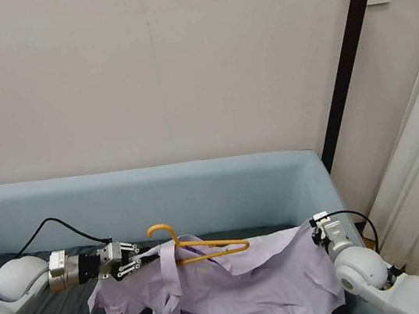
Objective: Pick up the clothes from the sofa and hang them on the clothes hanger.
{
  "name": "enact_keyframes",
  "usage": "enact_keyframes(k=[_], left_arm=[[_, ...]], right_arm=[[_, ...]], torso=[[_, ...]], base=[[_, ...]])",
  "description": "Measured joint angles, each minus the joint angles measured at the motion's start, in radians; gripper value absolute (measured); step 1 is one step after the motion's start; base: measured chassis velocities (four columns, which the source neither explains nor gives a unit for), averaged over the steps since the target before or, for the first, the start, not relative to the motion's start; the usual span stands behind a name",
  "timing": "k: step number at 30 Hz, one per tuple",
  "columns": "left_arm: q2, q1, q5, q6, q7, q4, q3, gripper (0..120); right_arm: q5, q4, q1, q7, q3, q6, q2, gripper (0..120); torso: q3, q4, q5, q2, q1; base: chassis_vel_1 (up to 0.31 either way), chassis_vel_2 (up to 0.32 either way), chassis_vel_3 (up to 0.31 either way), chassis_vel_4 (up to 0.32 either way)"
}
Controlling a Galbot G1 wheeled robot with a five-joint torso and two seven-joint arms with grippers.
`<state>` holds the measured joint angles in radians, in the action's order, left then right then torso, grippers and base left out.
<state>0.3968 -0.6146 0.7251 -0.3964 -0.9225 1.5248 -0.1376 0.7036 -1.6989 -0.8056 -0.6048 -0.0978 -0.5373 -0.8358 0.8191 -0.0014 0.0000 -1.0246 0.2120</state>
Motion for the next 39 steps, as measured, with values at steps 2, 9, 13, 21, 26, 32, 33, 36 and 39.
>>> enact_keyframes(k=[2,9,13,21,26,32,33,36,39], left_arm=[[-0.002,0.004,0.013,0.003,0.005,0.004,0.000,8],[-0.014,0.007,0.037,0.006,0.009,0.010,0.005,8],[-0.017,0.008,0.053,0.009,0.014,0.014,0.008,8],[-0.022,0.022,0.084,0.026,0.028,0.022,0.014,8],[-0.022,0.014,0.085,0.026,0.029,0.023,0.018,8],[-0.035,0.011,0.084,0.027,0.030,0.024,0.030,8],[-0.039,0.010,0.084,0.027,0.030,0.023,0.033,8],[-0.041,0.010,0.084,0.027,0.030,0.019,0.038,8],[-0.038,0.011,0.084,0.028,0.030,0.015,0.038,8]], right_arm=[[-0.016,0.015,-0.007,0.007,-0.004,0.005,-0.007,0],[-0.095,0.049,-0.052,0.063,-0.014,0.032,-0.019,12],[-0.211,0.057,-0.100,0.120,-0.002,0.104,-0.017,27],[-0.329,-0.041,-0.219,0.254,0.087,0.273,0.041,54],[-0.327,-0.140,-0.278,0.315,0.138,0.349,0.051,73],[-0.348,-0.139,-0.264,0.306,0.161,0.341,0.052,94],[-0.333,-0.128,-0.261,0.319,0.161,0.314,0.069,98],[-0.303,-0.117,-0.281,0.399,0.150,0.293,0.121,100],[-0.303,-0.133,-0.349,0.502,0.128,0.305,0.162,100]], torso=[[0.000,0.0000,0.0000,0.000,0.000],[0.000,0.0000,0.0000,0.000,0.000],[0.000,-0.0002,-0.0001,0.000,0.000],[0.000,-0.0003,-0.0002,0.000,0.000],[0.000,0.0000,-0.0003,0.000,0.000],[0.000,0.0001,0.0000,0.000,0.000],[0.000,0.0003,0.0000,0.000,0.000],[0.000,0.0002,-0.0004,0.000,0.000],[0.000,-0.0005,-0.0001,0.000,0.000]], base=[[0.000,0.000,0.000,0.000],[0.000,0.000,0.000,0.000],[0.000,0.000,0.000,0.000],[0.000,0.000,0.000,0.000],[0.000,0.000,0.000,0.000],[0.000,0.000,0.000,0.000],[0.000,0.000,0.000,0.000],[0.000,0.000,0.000,0.000],[0.000,0.000,0.000,0.000]])
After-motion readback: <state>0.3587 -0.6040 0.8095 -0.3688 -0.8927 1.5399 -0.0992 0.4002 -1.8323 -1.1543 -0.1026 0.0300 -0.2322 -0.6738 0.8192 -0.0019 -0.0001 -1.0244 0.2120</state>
